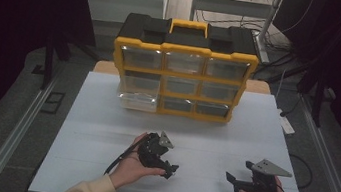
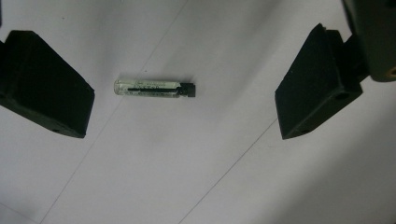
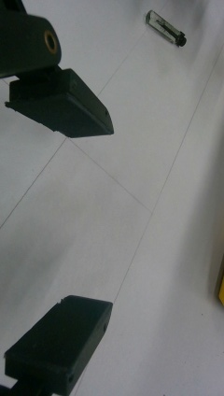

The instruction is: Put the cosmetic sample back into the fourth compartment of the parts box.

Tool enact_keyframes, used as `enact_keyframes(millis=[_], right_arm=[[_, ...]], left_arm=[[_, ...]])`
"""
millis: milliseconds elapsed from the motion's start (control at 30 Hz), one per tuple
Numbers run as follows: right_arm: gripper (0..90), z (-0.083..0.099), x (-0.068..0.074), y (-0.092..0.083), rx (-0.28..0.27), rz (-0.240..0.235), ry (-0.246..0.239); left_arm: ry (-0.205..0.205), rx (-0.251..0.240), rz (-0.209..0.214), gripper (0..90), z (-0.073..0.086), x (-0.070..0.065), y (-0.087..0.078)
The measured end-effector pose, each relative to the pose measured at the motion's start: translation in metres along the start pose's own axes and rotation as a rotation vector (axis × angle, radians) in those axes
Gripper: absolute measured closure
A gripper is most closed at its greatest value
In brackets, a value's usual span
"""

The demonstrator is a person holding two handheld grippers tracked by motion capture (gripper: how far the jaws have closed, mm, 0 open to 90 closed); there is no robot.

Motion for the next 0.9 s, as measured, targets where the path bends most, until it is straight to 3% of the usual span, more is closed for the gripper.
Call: enact_keyframes(millis=[333,900], right_arm=[[13.6,0.0,0.0,0.0,0.002,0.001,0.0],[13.6,0.0,0.0,0.001,0.009,0.006,-0.007]], left_arm=[[0.005,0.034,0.034,3.1,0.003,-0.006,0.011],[0.012,0.079,0.026,2.9,0.009,-0.008,0.026]])
Point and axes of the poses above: each handheld gripper's, and its own axes: y roughly forward along the jaws, z roughly out of its underside, x roughly to its left, the point moved 1 cm from there along y, roughly forward along the jaws, and after that the axes turned 3 degrees about z, right-handed, at the moved point
